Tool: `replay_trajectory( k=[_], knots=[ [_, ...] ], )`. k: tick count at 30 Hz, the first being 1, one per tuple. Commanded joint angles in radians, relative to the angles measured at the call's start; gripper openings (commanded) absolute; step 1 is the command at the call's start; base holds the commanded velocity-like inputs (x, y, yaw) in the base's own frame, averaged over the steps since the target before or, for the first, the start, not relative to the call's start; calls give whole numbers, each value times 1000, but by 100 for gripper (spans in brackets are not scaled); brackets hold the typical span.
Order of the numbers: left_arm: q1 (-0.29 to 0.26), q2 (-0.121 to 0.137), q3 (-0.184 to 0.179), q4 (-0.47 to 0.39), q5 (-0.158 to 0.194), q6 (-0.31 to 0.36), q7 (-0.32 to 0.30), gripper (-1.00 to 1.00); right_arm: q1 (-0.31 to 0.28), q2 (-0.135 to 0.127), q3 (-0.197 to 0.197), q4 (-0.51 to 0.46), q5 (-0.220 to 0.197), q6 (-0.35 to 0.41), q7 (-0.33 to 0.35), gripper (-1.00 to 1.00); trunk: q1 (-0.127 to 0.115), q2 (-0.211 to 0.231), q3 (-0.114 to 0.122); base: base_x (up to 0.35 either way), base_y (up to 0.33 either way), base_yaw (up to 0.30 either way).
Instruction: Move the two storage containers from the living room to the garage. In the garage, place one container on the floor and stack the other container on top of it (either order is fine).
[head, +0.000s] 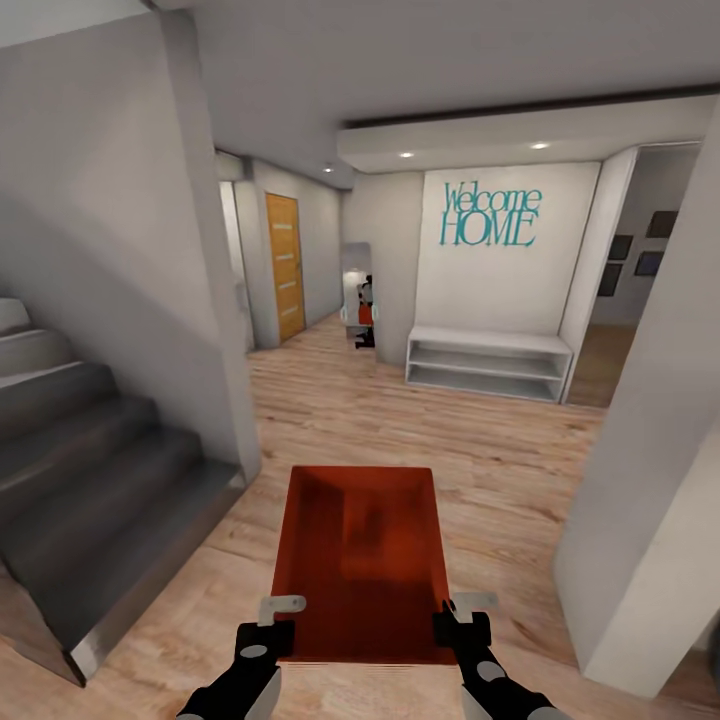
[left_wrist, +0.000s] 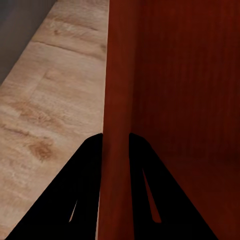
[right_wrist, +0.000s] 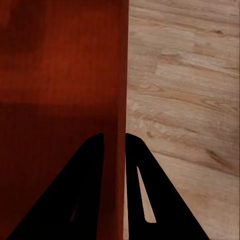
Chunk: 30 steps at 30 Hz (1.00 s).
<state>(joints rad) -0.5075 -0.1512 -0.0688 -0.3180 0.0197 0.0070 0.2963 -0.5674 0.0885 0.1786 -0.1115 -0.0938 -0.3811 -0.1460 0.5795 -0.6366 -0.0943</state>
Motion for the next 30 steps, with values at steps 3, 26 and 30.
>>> replay_trajectory(
  k=[3,26,30],
  knots=[
    [0,6,-17,4,17,2,12,-100,-2,-3,6,-2,2,-68,-3,-100,1,-1,-2,320,0,0],
    [0,6,-17,4,17,2,12,-100,-2,-3,6,-2,0,-68,-3,-100,1,-1,-2,320,0,0],
    [0,6,-17,4,17,2,12,-100,-2,-3,6,-2,0,-68,-3,-100,1,-1,-2,320,0,0]
  ],
)
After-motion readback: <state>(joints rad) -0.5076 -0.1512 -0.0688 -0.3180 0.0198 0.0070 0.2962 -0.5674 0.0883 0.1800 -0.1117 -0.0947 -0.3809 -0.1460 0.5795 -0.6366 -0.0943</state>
